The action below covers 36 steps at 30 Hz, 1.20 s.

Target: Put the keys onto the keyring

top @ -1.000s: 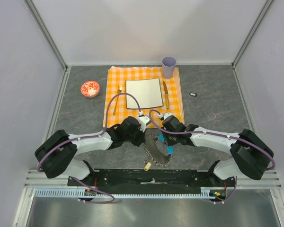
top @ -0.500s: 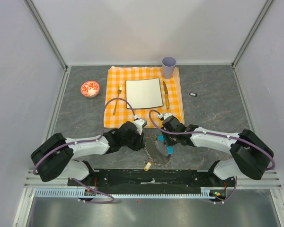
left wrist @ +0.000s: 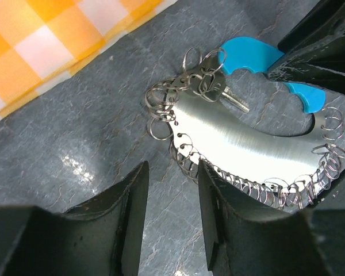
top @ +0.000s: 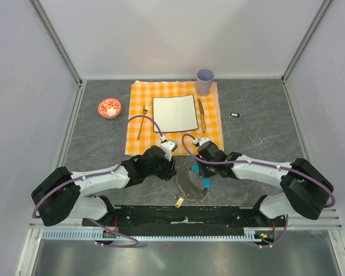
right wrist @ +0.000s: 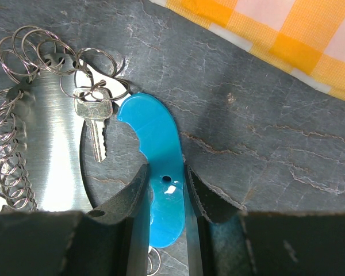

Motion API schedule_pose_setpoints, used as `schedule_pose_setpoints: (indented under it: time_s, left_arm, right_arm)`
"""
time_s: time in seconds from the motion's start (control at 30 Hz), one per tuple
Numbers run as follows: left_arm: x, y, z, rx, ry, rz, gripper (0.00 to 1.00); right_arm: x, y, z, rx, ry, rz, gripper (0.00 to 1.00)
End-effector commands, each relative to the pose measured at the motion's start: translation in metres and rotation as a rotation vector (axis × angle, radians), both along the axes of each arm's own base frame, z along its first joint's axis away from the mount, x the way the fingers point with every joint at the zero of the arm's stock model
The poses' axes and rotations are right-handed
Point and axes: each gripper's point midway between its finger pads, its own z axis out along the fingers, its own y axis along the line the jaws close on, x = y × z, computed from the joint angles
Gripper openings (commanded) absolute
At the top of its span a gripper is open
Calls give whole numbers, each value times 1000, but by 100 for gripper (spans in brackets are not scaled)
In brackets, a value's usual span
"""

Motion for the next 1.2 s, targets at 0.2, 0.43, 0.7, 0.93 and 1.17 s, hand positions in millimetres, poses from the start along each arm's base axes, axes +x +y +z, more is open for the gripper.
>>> schedule_pose_setpoints:
  time_s: [0.2, 0.43, 0.7, 0.93, 1.17]
  left_arm:
    - [16, -21, 11, 91, -109, -65, 40]
    - [15, -17, -2, 162, -82, -70, 36]
    - [9, -22, -5, 168, -65, -93, 35]
    - [9, -28, 12, 118, -80, -82, 41]
    - [12, -31, 11, 121, -69, -42, 45]
  right_arm:
    - [-4, -1, -1, 10, 8, 8, 23]
    - [-3, 0, -1, 10, 6, 10, 23]
    - [-4, 0, -3, 12, 12, 9, 22]
    - [-4, 0, -4, 16, 11, 4, 22]
    - [-5, 0, -3, 22, 11, 3, 22]
